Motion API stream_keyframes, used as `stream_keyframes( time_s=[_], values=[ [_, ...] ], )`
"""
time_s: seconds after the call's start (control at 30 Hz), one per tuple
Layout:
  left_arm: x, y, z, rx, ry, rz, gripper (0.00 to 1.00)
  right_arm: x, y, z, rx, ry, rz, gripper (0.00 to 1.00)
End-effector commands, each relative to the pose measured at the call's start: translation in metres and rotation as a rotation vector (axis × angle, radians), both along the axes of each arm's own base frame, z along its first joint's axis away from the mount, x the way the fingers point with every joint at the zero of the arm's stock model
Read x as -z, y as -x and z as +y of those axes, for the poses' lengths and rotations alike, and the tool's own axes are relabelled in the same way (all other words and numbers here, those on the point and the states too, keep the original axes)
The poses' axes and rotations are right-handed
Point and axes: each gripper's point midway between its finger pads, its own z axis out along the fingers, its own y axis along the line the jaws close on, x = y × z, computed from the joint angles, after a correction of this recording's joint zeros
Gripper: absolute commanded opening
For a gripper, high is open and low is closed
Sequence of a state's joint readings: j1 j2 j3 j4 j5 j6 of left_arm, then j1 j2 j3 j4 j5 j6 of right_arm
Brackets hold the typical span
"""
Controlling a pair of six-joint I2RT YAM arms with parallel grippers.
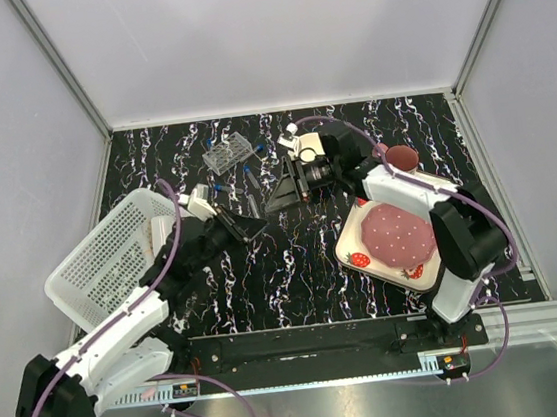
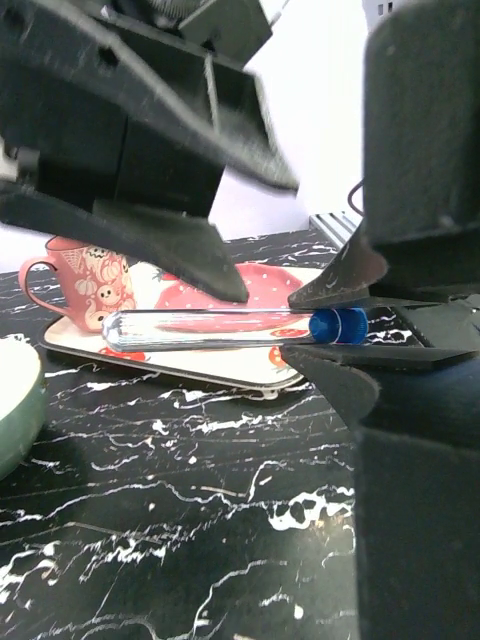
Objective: Organize the chemistry lab equipment
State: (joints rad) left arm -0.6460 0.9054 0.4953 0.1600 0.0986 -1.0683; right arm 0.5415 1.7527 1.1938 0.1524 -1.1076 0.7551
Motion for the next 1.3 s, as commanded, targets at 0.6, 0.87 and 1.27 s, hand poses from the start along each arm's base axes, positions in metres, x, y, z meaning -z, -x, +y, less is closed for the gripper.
stream_keyframes(
  time_s=[0.6, 0.87, 1.27],
  values=[
    [-0.012, 0.093, -0.010, 0.734, -0.146, -0.029, 0.09, -0.019, 0.050, -0.102, -0.397, 0.161, -1.159, 1.00],
    [0.001, 0.106, -0.015, 0.843, -0.097, 0.034, 0.09, -0.028, 0.079, -0.097, -0.613, -0.008, -1.294, 1.00],
    [0.012, 0.115, -0.023, 0.909, -0.016, 0.076, 0.09, -0.010, 0.105, -0.077, -0.904, 0.069, -1.407, 1.00]
  ],
)
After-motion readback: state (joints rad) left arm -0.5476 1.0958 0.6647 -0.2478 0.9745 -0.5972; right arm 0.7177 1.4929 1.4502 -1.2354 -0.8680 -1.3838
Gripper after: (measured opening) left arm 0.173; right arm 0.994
